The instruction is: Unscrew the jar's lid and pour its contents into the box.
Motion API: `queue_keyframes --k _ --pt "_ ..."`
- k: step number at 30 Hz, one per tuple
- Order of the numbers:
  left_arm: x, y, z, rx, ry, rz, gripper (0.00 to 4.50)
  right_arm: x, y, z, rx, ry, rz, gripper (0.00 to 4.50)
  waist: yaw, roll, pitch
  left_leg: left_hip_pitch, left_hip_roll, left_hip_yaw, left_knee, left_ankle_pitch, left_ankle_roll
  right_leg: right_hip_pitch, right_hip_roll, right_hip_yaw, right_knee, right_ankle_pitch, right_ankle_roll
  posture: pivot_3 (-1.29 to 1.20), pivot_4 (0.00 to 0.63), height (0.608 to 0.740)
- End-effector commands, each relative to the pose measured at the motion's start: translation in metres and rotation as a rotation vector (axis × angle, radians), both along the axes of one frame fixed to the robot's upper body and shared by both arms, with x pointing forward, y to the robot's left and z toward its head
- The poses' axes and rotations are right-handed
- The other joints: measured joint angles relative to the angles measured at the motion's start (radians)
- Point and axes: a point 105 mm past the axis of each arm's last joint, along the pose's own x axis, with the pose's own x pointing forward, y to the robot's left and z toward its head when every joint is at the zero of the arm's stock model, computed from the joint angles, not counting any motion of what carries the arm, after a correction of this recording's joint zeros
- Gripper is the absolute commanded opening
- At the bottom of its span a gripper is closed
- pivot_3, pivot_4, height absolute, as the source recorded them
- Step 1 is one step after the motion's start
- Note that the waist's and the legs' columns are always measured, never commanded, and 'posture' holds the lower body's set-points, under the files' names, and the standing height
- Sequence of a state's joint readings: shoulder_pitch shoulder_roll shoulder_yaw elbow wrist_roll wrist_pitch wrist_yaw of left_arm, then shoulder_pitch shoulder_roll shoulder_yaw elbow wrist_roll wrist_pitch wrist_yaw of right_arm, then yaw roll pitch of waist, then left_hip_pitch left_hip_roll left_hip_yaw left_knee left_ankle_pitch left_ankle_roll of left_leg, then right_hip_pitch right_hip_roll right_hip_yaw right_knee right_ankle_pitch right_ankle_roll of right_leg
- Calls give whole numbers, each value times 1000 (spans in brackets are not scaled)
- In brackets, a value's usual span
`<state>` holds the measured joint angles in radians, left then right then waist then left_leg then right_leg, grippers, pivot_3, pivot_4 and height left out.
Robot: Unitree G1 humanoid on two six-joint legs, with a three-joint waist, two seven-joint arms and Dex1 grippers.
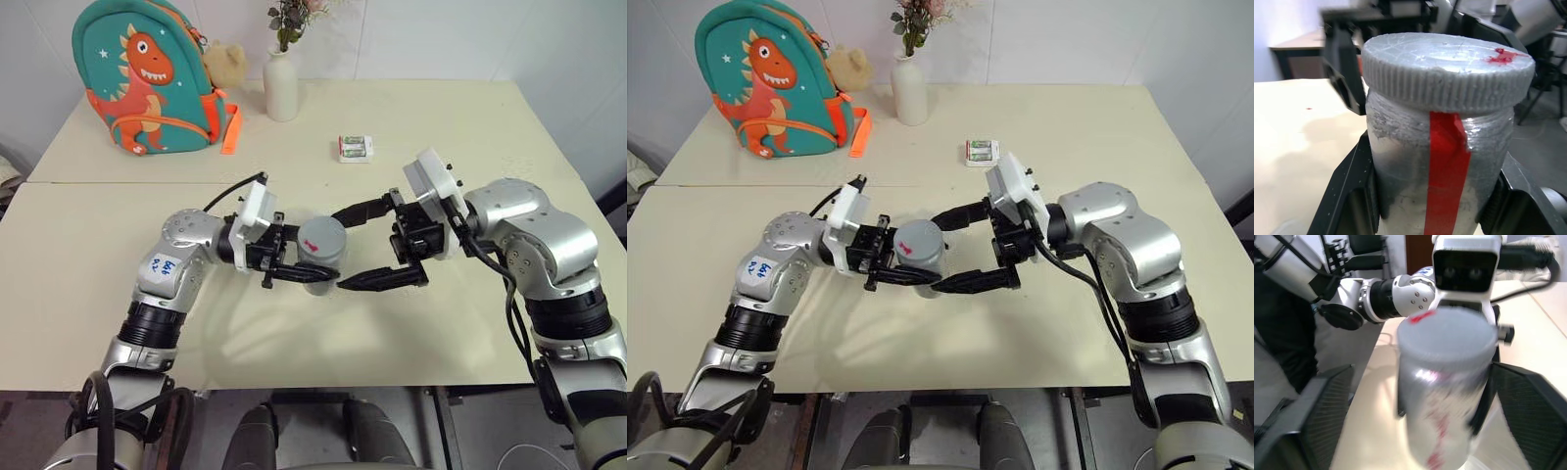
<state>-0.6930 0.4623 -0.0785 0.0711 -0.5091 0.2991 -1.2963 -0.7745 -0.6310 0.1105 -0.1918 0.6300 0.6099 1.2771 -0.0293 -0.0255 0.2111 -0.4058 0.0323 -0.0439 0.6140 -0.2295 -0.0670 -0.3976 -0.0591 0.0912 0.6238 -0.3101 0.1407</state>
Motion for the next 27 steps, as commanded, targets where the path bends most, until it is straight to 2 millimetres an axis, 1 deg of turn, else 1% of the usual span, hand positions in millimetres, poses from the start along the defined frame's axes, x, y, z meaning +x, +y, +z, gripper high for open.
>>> queue_keyframes --k 1,3,8,12,18,22,24,27 --pt "9 14 6 -20 -27 114 1982 5 -5 19 72 -118 -127 4482 -3 0 0 0 0 0 0 0 0 0 0 0 0 0 0 0 150 740" --pt "13 17 6 -21 -29 161 1982 9 -3 19 94 -118 -182 4482 -2 0 0 0 0 0 0 0 0 0 0 0 1 0 0 0 150 740" --pt "16 14 5 -33 -30 205 1982 10 14 17 135 -102 -244 4482 -1 0 0 0 0 0 0 0 0 -1 0 0 1 0 0 0 150 740" --pt "16 9 4 -32 -27 206 1982 11 28 15 152 -84 -255 4482 -1 0 0 0 0 0 0 0 0 -1 0 0 1 0 0 0 150 740" --pt "16 5 5 -38 -22 204 1982 14 40 19 183 -74 -251 4482 -2 0 0 0 0 0 0 0 0 -1 0 0 1 0 0 0 150 740" --pt "13 2 5 -41 -20 193 1982 21 42 19 185 -82 -272 4482 -1 0 0 0 0 0 0 0 0 -1 0 0 2 0 0 0 150 740" --pt "12 2 4 -40 -19 192 1982 28 38 26 202 -90 -295 4482 -1 0 0 0 0 0 0 0 0 -1 0 0 2 0 0 0 150 740" --pt "12 2 4 -40 -18 193 1982 33 36 30 213 -91 -307 4482 -2 0 0 0 0 0 0 0 0 -1 0 0 2 0 0 0 150 740"
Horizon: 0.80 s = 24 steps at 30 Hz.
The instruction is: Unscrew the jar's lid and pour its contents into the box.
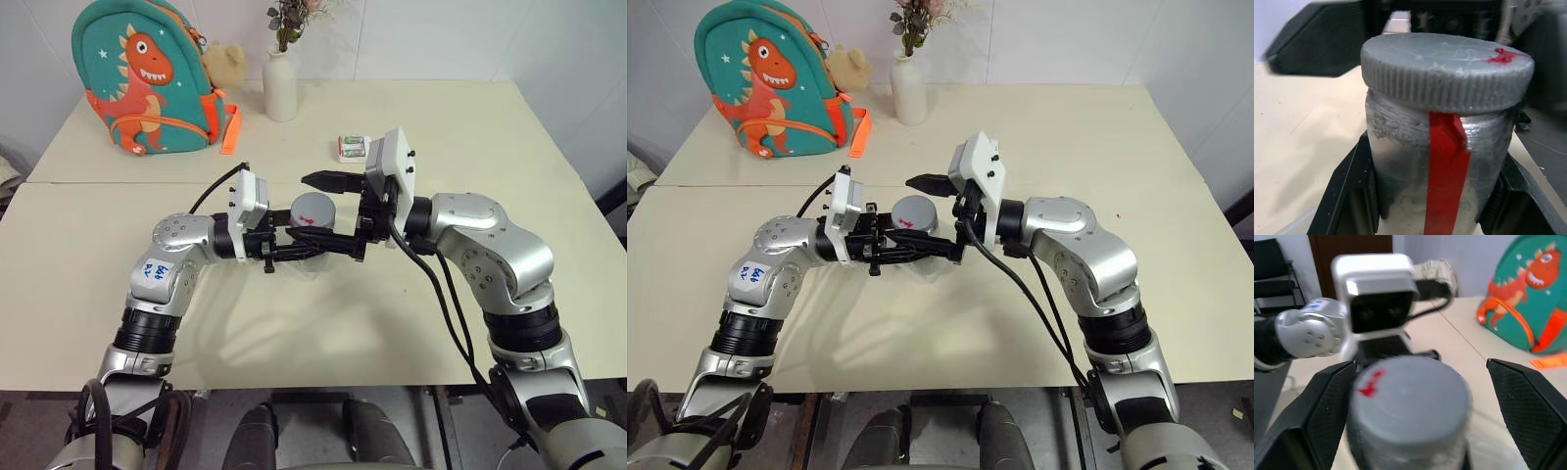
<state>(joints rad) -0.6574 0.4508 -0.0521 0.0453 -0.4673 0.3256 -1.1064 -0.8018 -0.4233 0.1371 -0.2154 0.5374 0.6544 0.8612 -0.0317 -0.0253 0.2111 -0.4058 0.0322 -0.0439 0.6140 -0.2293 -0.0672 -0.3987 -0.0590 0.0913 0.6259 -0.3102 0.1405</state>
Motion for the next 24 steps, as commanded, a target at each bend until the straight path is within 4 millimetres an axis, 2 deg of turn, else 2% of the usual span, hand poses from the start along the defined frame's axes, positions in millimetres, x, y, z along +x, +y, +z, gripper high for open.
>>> queue_keyframes --k 1,5,10,14,19,22,24 --pt "-7 -2 7 -7 -39 -24 1982 1 -4 19 38 -69 -12 4482 0 0 0 0 0 0 0 0 0 0 0 0 0 0 0 0 150 740" --pt "-8 -2 7 -10 -41 -22 1982 5 -8 18 36 -64 -28 4482 1 0 0 0 0 0 0 0 0 0 0 0 0 0 0 0 150 740" --pt "-8 2 6 -8 -40 -13 1982 3 -31 21 33 -66 -36 4482 1 0 0 0 0 0 0 0 0 0 0 0 0 0 0 0 150 740" --pt "-8 4 6 -12 -42 -6 1982 -7 -53 14 -12 -35 -2 4482 4 0 0 0 0 0 0 0 0 0 0 0 -1 0 0 0 150 740" --pt "-9 6 6 -12 -43 -5 1982 -10 -73 12 -21 -2 -9 4482 -1 0 0 0 0 0 0 0 0 0 0 0 -1 0 0 0 150 740" --pt "-8 8 5 -11 -43 2 1982 -14 -78 12 -17 7 8 4482 -3 0 0 0 0 0 0 0 0 0 0 0 0 0 0 0 150 740" --pt "-8 9 5 -10 -44 11 1982 -19 -71 16 7 6 45 4482 -3 0 0 0 0 0 0 0 0 0 0 0 0 0 0 0 150 740"
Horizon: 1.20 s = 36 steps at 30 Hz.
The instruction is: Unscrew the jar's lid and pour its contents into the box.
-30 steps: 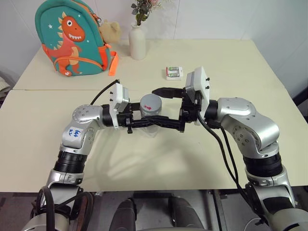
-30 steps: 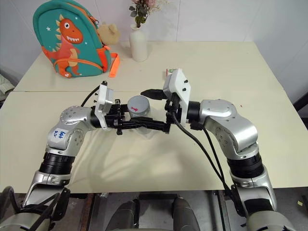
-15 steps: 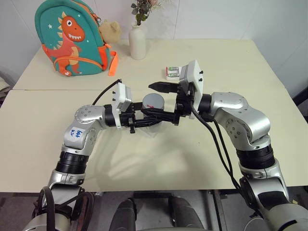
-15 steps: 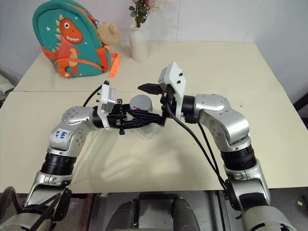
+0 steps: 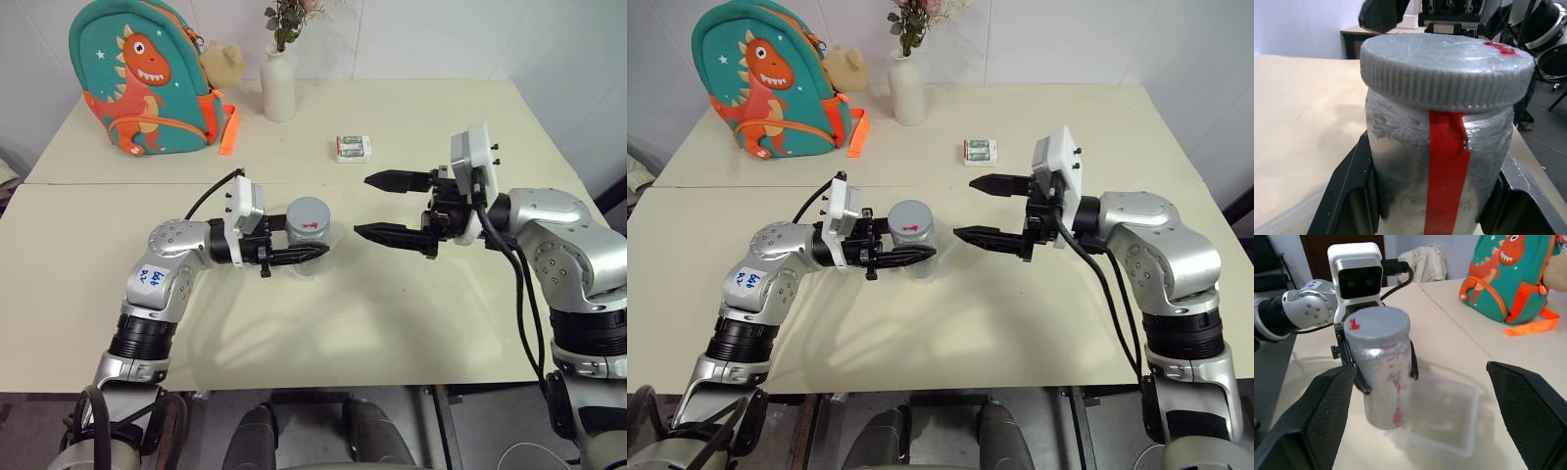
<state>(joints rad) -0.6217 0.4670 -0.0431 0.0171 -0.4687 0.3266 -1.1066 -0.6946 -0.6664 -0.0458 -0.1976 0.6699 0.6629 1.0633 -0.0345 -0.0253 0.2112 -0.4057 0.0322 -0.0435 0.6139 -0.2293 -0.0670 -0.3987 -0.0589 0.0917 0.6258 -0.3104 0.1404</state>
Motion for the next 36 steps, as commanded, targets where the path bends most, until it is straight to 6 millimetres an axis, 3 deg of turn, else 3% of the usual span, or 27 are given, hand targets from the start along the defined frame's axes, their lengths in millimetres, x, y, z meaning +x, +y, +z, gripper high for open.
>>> queue_keyframes --k 1,11,16,27,36 --pt "-3 4 10 -18 -49 3 1982 -15 10 17 47 -50 75 4482 0 0 0 0 0 0 0 0 0 0 0 0 0 0 0 0 150 740" --pt "-2 2 11 -20 -50 4 1982 -18 70 16 78 -64 128 4482 4 0 0 0 0 0 0 0 0 0 0 0 0 0 0 0 150 740" --pt "-1 -1 12 -26 -50 -1 1982 -7 81 10 56 -58 76 4482 4 0 0 0 0 0 0 0 0 0 0 0 0 0 0 0 150 740" --pt "-2 -2 12 -32 -49 -3 1982 13 80 16 87 -85 -5 4482 3 0 0 0 0 0 0 0 0 0 0 0 0 0 0 0 150 740" --pt "-2 0 13 -39 -52 6 1982 24 38 13 54 -81 -75 4482 4 0 0 -1 0 0 0 0 0 0 0 0 0 0 0 0 150 740"
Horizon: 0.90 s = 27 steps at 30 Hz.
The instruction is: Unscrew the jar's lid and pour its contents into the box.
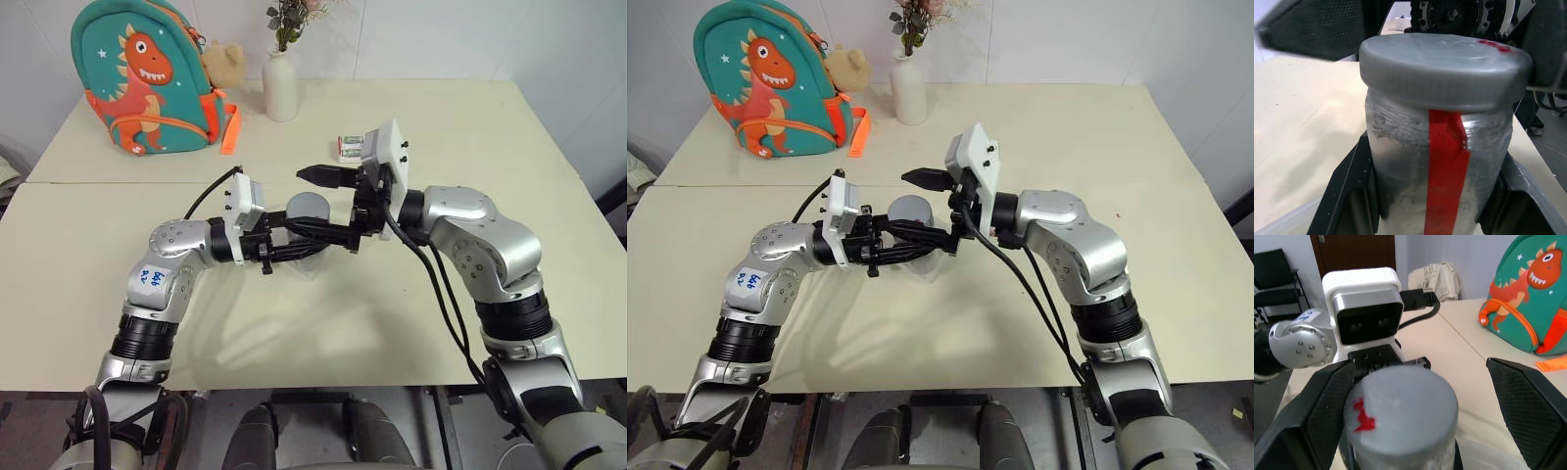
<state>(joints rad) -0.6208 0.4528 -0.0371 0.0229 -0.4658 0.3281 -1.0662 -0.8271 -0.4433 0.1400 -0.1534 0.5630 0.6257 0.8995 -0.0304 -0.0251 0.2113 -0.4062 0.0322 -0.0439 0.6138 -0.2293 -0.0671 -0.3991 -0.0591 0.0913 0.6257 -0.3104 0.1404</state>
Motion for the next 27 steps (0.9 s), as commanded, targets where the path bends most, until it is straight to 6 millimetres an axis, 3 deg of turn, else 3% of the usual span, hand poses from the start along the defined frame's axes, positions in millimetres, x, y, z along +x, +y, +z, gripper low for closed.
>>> queue_keyframes --k 1,5,11,17,23,27 --pt "-6 1 13 -19 -60 -29 1982 10 -40 11 23 -32 -109 4482 0 0 0 0 0 0 0 0 0 0 0 0 0 0 0 0 150 740" --pt "-4 3 14 -30 -62 -14 1982 8 -60 10 13 -16 -117 4482 2 0 0 0 0 0 0 0 0 0 0 0 0 0 0 0 150 740" --pt "-3 5 15 -31 -66 -9 1982 0 -80 24 57 -5 -87 4482 -6 0 0 1 0 0 0 0 0 0 0 0 0 0 0 0 150 740" --pt "-1 6 15 -30 -67 -3 1982 -19 -51 27 69 1 51 4482 -6 0 0 0 0 0 0 0 0 0 0 0 0 0 0 0 150 740" --pt "-1 4 15 -26 -66 -11 1982 -13 -11 15 21 -1 28 4482 -7 0 0 1 0 0 0 0 0 0 0 0 1 0 0 0 150 740" --pt "-1 2 15 -27 -66 -15 1982 -10 3 14 22 -5 16 4482 -1 0 0 0 0 0 0 0 0 0 0 0 1 0 0 0 150 740"
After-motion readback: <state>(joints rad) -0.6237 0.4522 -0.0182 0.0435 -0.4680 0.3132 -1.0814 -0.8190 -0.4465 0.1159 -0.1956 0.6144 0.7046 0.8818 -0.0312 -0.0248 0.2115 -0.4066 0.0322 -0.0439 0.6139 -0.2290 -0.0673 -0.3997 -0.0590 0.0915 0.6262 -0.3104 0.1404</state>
